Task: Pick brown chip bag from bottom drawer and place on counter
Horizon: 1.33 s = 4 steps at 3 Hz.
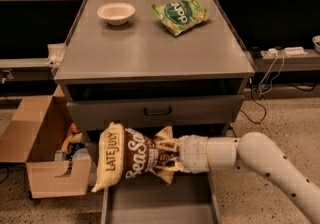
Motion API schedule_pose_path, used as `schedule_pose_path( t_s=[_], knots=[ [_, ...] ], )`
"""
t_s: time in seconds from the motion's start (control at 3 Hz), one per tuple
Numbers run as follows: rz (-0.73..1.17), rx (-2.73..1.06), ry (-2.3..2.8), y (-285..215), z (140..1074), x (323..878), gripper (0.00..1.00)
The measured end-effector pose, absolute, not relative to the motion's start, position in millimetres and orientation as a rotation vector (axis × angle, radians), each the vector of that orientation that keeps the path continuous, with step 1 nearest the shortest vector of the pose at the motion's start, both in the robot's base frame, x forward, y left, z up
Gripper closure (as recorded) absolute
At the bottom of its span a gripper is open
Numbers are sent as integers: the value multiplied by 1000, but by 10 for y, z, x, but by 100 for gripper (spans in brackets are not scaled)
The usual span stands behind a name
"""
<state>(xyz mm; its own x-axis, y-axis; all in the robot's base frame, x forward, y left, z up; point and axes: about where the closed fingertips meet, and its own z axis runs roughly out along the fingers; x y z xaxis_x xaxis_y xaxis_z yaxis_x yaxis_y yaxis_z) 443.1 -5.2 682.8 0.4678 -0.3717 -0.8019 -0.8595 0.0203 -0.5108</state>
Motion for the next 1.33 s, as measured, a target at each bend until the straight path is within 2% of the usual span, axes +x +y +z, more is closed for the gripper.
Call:
schedule_pose_path(
  t_s=[0.67, 1.33],
  knots=[
    [194, -1457, 1156, -432, 7910, 5231, 100],
    [193, -1445, 1174, -420, 7935, 5275, 100]
  ],
)
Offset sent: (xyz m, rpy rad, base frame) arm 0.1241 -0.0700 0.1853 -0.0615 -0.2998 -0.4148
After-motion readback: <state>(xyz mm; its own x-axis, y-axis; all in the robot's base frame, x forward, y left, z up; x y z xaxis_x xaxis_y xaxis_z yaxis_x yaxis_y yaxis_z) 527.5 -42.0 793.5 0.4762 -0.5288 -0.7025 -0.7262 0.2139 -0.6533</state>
